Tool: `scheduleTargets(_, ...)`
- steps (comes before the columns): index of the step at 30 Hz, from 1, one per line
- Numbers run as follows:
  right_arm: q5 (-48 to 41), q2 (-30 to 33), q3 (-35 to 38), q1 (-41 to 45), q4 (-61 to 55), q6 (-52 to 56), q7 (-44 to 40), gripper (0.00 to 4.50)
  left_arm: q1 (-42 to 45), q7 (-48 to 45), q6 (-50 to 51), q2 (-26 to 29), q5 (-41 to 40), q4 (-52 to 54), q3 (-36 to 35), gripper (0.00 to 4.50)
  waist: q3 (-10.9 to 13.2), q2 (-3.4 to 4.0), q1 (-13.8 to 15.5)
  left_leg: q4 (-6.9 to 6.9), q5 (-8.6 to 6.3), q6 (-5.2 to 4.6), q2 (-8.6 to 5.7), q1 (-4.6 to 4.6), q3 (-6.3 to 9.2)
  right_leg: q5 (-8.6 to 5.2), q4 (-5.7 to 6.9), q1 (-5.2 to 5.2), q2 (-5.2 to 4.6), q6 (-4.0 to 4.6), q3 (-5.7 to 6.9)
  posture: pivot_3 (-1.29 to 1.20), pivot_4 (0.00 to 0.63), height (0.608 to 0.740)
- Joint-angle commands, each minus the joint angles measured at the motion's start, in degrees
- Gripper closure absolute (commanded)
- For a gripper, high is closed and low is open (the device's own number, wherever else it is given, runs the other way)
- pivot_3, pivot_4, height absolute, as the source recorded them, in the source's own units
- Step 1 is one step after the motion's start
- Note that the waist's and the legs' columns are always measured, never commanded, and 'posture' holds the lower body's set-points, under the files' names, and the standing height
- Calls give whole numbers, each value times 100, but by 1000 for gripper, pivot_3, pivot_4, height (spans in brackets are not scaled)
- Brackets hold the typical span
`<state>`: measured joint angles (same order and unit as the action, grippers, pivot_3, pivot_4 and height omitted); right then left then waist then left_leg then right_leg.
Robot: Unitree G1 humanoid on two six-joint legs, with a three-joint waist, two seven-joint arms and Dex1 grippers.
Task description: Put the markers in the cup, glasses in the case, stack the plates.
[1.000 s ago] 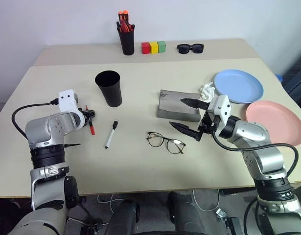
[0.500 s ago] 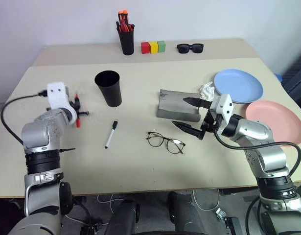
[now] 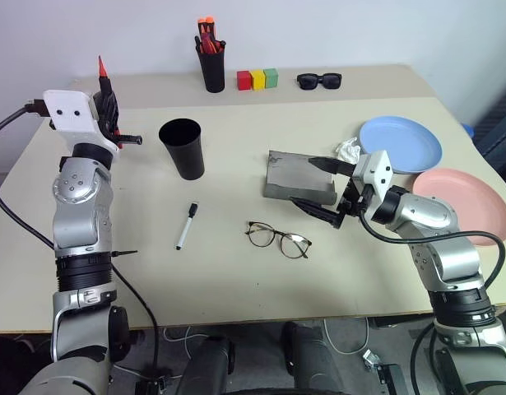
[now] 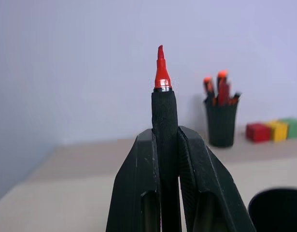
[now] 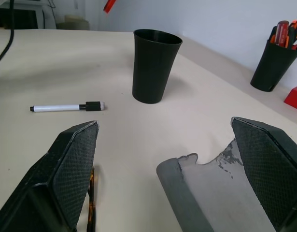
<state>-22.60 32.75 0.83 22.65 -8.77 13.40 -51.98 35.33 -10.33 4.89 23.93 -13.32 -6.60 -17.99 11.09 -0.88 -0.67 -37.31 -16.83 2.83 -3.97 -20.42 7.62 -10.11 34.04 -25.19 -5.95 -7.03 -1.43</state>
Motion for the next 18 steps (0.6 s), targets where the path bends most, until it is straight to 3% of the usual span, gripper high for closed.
scheduleTargets(1, -29, 11, 118, 6, -164, -75, 52, 0, 171, -258, -534, -34, -298, 200, -166, 4465, 0, 0, 3, -1, 0, 0, 0, 0, 0, 0, 0, 1, 0, 0, 0, 0, 150, 740)
scheduleTargets(9, -15, -13, 108, 130, -87, -108, 88, 0, 1206, -1097, -1923, -371, -314, -1546, 109, 4465, 0, -1, 19, -12, 0, -2, -4, 5, 1, 5, -6, 19, 0, -8, 1, 0, 150, 740)
scheduleTargets(12, -32, 20, 144, 102, -102, -106, 74, 0, 1591, -1336, -2624, -445, -269, -2707, 61, 4465, 0, -1, 6, -11, 0, -3, -4, 5, 2, 5, -7, 19, 1, -8, 1, 0, 150, 740)
scheduleTargets(18, -425, -8, 418, 26, -319, 134, 163, 0, 2004, -1835, -3257, -583, -412, -4029, 26, 4465, 0, -2, -3, -10, -4, -8, -4, 3, 2, 5, -7, 15, 1, -9, 1, 0, 150, 740)
